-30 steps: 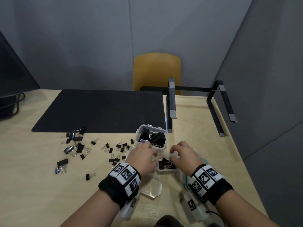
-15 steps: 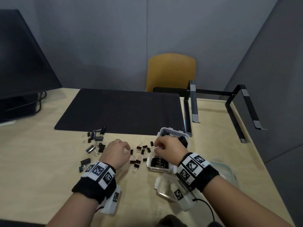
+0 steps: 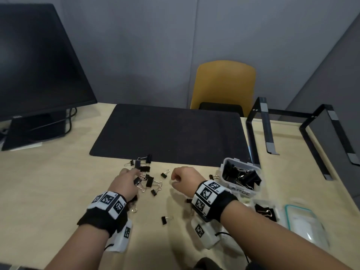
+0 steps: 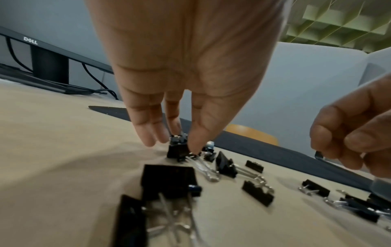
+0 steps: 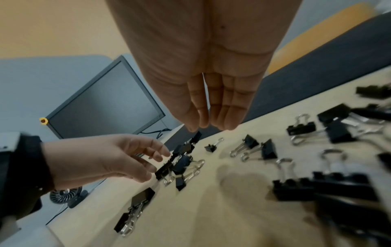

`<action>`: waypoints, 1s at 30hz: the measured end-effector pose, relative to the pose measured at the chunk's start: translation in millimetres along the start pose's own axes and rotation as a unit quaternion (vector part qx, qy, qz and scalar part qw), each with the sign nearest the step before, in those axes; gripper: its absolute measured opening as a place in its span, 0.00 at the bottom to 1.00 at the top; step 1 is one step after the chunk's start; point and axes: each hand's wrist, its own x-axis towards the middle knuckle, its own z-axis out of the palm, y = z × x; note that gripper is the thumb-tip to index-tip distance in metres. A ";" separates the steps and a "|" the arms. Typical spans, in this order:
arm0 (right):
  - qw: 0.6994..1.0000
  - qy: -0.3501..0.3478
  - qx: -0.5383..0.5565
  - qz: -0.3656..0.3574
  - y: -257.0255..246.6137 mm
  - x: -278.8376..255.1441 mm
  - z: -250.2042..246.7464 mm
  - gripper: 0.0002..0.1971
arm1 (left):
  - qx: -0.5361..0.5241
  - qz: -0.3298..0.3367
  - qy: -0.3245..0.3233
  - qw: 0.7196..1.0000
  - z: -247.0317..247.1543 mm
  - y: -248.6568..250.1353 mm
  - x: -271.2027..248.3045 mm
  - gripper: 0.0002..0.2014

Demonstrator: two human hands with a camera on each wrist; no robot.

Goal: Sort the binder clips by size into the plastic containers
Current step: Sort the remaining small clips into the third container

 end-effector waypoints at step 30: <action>0.996 0.050 0.062 0.045 -18.7 15.5 12.1 0.20 | -0.009 0.157 -0.044 0.987 -16.5 22.2 6.4 0.17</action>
